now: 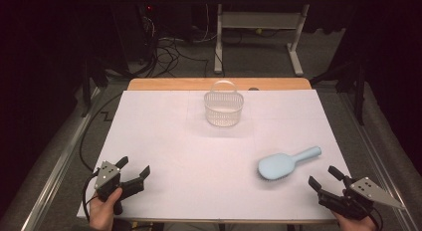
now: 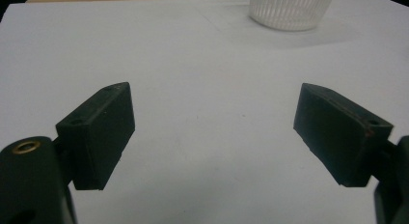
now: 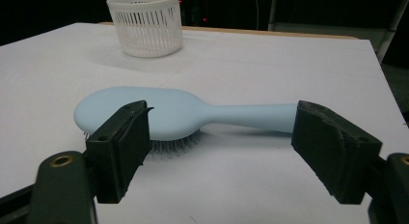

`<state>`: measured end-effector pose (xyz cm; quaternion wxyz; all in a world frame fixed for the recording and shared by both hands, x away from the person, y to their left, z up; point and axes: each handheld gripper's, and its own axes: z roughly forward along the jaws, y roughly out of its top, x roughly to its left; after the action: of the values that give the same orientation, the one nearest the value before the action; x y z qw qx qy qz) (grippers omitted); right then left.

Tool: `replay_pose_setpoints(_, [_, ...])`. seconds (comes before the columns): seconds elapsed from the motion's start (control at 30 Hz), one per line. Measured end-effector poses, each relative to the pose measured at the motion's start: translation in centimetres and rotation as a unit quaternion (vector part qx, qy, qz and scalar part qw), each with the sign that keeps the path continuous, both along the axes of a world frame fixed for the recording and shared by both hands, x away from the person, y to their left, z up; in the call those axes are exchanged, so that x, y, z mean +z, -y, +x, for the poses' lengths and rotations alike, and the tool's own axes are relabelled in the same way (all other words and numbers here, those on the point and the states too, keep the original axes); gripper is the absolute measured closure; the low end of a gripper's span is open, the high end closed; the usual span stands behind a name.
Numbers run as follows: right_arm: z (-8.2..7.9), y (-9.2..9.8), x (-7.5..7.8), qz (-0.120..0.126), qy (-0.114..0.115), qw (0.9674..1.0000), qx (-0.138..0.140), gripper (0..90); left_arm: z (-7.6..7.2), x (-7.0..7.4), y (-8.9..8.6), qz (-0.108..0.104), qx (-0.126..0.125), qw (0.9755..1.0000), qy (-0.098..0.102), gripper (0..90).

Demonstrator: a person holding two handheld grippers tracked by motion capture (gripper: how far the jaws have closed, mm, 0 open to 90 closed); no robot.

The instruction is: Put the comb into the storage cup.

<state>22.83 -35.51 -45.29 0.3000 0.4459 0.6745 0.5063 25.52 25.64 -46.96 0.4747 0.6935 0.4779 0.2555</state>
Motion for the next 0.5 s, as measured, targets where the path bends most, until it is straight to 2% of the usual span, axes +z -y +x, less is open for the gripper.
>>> replay_pose_setpoints(0.5, [-0.31, 0.17, 0.12, 0.010, 0.005, 0.9999, -0.004, 22.5, -0.10, 0.03, -0.05, -0.002, 0.000, 1.0000, 0.004, 15.5])
